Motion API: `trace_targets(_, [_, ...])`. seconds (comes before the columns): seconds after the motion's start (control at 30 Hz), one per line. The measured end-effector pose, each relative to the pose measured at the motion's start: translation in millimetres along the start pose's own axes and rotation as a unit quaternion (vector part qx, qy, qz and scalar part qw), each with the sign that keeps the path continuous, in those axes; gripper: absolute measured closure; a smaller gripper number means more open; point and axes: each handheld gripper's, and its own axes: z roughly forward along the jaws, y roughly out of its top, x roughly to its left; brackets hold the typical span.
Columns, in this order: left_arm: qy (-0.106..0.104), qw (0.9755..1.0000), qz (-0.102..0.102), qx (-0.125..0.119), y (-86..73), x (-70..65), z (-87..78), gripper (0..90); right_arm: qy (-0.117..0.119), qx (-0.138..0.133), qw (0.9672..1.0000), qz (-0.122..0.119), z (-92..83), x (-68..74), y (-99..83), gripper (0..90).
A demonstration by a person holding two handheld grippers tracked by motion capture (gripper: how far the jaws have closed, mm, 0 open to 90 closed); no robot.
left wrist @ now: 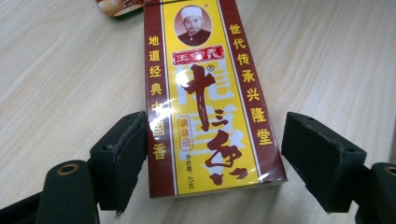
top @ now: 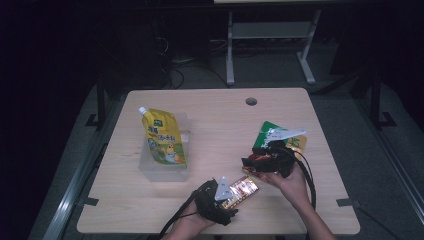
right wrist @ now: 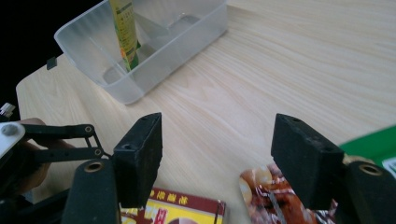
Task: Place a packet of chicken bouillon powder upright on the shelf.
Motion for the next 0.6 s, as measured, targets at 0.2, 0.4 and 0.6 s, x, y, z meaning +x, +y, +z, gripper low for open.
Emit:
trace_targets(0.2, [0.000,0.9999,-0.010,0.011,-0.5,0.0,2.5,27.8,-0.008,0.009,0.9999,0.007,-5.1,-3.0,-18.7,32.7])
trace_targets(0.4, [-0.005,0.9998,-0.009,0.019,-0.7,1.5,0.1,30.0,-0.015,0.010,0.9998,0.011,-10.8,-4.0,-26.6,32.0])
trace_targets(0.6, [-0.005,0.9999,-0.014,0.009,-0.3,1.8,-1.8,31.7,-0.016,0.011,0.9997,0.018,-11.1,-4.0,-30.3,31.2])
